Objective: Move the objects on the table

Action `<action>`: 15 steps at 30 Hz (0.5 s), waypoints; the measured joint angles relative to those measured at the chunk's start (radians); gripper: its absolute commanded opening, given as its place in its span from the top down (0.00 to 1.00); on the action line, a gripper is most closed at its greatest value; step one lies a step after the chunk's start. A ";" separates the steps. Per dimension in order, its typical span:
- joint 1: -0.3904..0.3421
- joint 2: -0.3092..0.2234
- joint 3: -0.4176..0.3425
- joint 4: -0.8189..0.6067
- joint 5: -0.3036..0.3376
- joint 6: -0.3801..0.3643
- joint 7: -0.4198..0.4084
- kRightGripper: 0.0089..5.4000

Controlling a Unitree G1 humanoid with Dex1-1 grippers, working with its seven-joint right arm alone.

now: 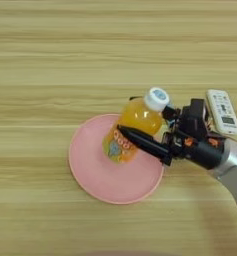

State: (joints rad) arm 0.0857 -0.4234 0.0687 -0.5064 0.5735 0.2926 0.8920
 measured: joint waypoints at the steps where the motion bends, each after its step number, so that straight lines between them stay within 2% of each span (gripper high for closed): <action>1: 0.001 -0.010 0.014 0.000 -0.022 0.000 0.008 0.35; 4: 0.012 -0.034 0.054 0.002 -0.087 -0.002 0.018 0.35; 8: 0.015 -0.039 0.093 0.048 -0.179 -0.004 0.010 0.35; 11: 0.016 -0.039 0.100 0.052 -0.193 -0.006 0.012 0.35; 15: 0.031 -0.033 0.120 0.079 -0.230 -0.048 0.014 0.35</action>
State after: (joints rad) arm 0.1172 -0.4565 0.1885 -0.4275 0.3438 0.2443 0.9055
